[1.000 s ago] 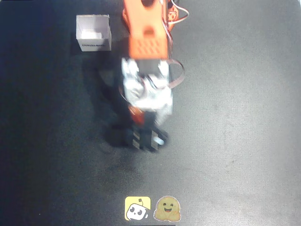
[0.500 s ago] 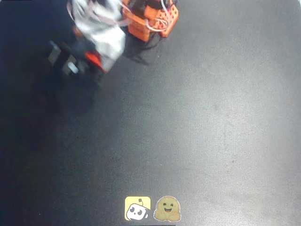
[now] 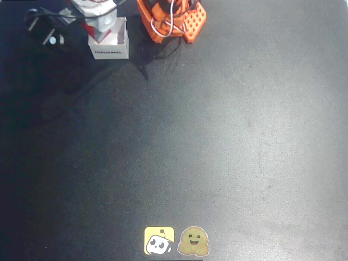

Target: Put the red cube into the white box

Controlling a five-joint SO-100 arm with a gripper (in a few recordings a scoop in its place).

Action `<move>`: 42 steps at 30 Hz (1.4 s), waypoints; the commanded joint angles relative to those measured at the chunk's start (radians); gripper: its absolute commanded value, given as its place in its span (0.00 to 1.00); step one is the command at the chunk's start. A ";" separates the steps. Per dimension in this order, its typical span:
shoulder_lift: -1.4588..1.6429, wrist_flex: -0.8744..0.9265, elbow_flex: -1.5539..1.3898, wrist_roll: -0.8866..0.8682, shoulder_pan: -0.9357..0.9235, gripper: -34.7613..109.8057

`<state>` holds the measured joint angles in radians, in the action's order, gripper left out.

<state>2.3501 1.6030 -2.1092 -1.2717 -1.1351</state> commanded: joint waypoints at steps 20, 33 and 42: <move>0.075 0.000 -0.043 0.058 -0.015 0.36; 0.054 -0.190 -0.021 0.008 0.552 0.24; 0.057 -0.410 -0.132 -0.181 1.020 0.24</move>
<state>2.3746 1.2180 -2.2381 -1.4358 -0.1795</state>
